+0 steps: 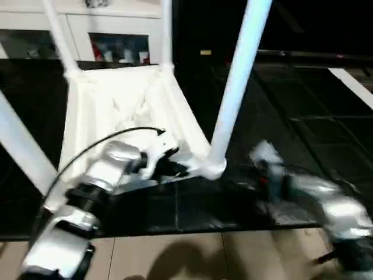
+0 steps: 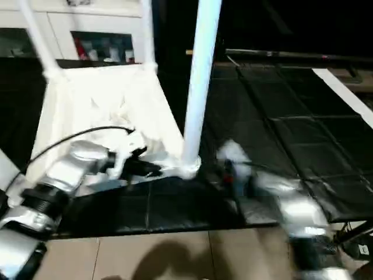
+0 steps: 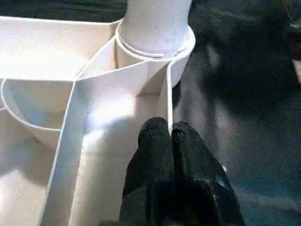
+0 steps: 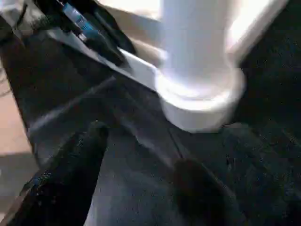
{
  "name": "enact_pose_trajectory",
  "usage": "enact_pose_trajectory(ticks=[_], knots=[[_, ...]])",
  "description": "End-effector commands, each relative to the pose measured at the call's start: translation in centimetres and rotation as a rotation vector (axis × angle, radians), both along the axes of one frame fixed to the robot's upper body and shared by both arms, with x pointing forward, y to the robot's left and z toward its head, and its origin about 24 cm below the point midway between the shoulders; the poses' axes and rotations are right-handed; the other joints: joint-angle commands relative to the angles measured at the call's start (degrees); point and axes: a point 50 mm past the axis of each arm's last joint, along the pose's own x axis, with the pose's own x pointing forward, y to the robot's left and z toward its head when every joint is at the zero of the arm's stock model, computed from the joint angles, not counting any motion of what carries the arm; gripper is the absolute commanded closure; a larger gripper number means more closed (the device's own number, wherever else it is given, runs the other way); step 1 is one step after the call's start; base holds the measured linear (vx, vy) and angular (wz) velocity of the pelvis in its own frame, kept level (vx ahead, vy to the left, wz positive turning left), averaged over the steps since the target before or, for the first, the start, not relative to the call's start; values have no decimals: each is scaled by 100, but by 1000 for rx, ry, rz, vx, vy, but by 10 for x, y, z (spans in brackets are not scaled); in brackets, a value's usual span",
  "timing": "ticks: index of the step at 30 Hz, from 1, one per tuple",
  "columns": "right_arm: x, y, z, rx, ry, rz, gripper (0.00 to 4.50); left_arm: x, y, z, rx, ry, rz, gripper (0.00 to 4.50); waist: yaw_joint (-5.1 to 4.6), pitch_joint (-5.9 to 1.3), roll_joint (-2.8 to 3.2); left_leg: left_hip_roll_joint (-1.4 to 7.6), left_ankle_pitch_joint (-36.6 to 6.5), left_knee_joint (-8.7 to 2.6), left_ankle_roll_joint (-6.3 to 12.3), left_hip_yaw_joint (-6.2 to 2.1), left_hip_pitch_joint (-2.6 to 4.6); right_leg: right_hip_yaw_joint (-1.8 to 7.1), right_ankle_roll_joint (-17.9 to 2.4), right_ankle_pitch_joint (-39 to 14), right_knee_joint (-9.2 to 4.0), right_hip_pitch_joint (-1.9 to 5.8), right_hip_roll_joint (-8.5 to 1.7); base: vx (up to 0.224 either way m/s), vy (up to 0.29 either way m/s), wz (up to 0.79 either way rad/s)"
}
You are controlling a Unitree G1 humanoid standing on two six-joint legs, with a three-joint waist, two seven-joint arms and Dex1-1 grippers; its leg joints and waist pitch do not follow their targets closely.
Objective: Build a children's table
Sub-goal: Rotate leg to tighten
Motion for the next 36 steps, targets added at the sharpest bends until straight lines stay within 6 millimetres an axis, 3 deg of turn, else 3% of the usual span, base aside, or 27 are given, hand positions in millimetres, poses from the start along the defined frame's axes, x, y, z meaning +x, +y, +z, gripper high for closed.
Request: enact_pose_trajectory(ticks=[1, 3, 4, 5, 6, 12, 13, 15, 16, 18, 19, 21, 23, 27, 28, 32, 36], knots=[[-2, -10, 10, 19, -19, 10, 6, -4, -10, 6, 4, -7, -153, 450, 30, -373, 14, 144, -1097, -339, 229, -10, 35, 292, -862, -1555, -482, 328, -452, 0, 0, 0], [-4, -20, 12, 9, -19, -4, 2, -6, -9, 5, 24, -14, -196, 450, 68, -375, 20, 150, -1048, -331, 232, -3, 38, 288, -921, -1426, -466, 322, -442, 0, 0, 0], [-6, -35, 14, -8, -23, -48, 2, -9, -11, 4, 24, -26, -257, 450, 108, -377, 36, 153, -1063, -323, 242, 10, 59, 291, -946, -1374, -481, 307, -438, 0, 0, 0], [-6, -35, 14, -8, -23, -48, 2, -9, -11, 4, 24, -26, -257, 450, 108, -377, 36, 153, -1063, -323, 242, 10, 59, 291, -946, -1374, -481, 307, -438, 0, 0, 0], [-8, -44, 15, -15, -30, -90, 2, -11, -16, 4, -3, -24, -302, 450, 151, -375, 64, 168, -1110, -322, 215, 23, 86, 294, -1049, -1263, -467, 292, -434, 0, 0, 0], [-10, -51, 14, -13, -50, -158, 2, -13, -26, 4, -35, -30, -369, 450, 234, -382, 54, 169, -1148, -317, 169, 21, 71, 282, -1056, -1295, -456, 320, -453, 0, 0, 0], [-12, -51, 13, -10, -50, -163, 2, -12, -29, 5, -40, -38, -378, 450, 247, -383, 85, 162, -1158, -315, 170, 17, 68, 281, -1032, -1340, -459, 321, -450, 0, 0, 0], [-14, -51, 13, -9, -51, -169, 2, -8, -28, 5, -22, -57, -374, 450, 239, -382, 100, 157, -1206, -318, 166, 8, 56, 274, -994, -1399, -472, 329, -445, 0, 0, 0], [-14, -51, 13, -9, -51, -169, 2, -8, -28, 5, -22, -57, -374, 450, 226, -379, 65, 146, -1240, -317, 163, 3, 39, 265, -933, -1512, -479, 350, -446, 0, 0, 0], [-16, -51, 12, -11, -60, -177, 2, 1, -24, 5, 32, -126, -320, 450, 217, -376, 113, 123, -1253, -304, 180, 2, 33, 259, -826, -1711, -518, 336, -439, 0, 0, 0], [-16, -51, 12, -11, -60, -177, 2, 1, -24, 5, 32, -127, -320, 450, 215, -378, 95, 129, -1314, -303, 178, 6, 64, 259, -781, -1812, -531, 323, -435, 0, 0, 0], [-16, -51, 12, -12, -63, -179, 2, 3, -23, 5, 44, -144, -307, 450, 203, -382, 83, 134, -1237, -314, 171, -19, 19, 255, -774, -1776, -502, 360, -448, 0, 0, 0], [-16, -50, 13, -6, -69, -186, 2, 10, -21, 5, 68, -167, -243, 450, 179, -367, 102, 116, -1313, -308, 169, -6, 46, 246, -692, -2039, -550, 325, -433, 0, 0, 0], [-17, -49, 14, -2, -76, -193, 2, 18, -19, 5, 98, -196, -157, 450, 168, -366, 89, 103, -1299, -306, 192, -13, 51, 239, -592, -2236, -583, 320, -429, 0, 0, 0], [-17, -49, 14, -2, -76, -193, 2, 18, -19, 5, 98, -196, -157, 450, 142, -369, 81, 108, -1282, -319, 179, -34, 23, 231, -585, -2227, -567, 347, -443, 0, 0, 0], [-17, -46, 14, 3, -80, -190, 2, 22, -20, 7, 81, -200, -126, 450, 60, -381, 50, 98, -1198, -302, 244, -29, -9, 234, -695, -1949, -541, 362, -430, 0, 0, 0], [-17, -42, 14, 14, -80, -180, 2, 25, -21, 8, 71, -214, -106, 450, 40, -391, 50, 105, -1086, -284, 322, -17, -3, 246, -869, -1606, -504, 360, -432, 0, 0, 0]])
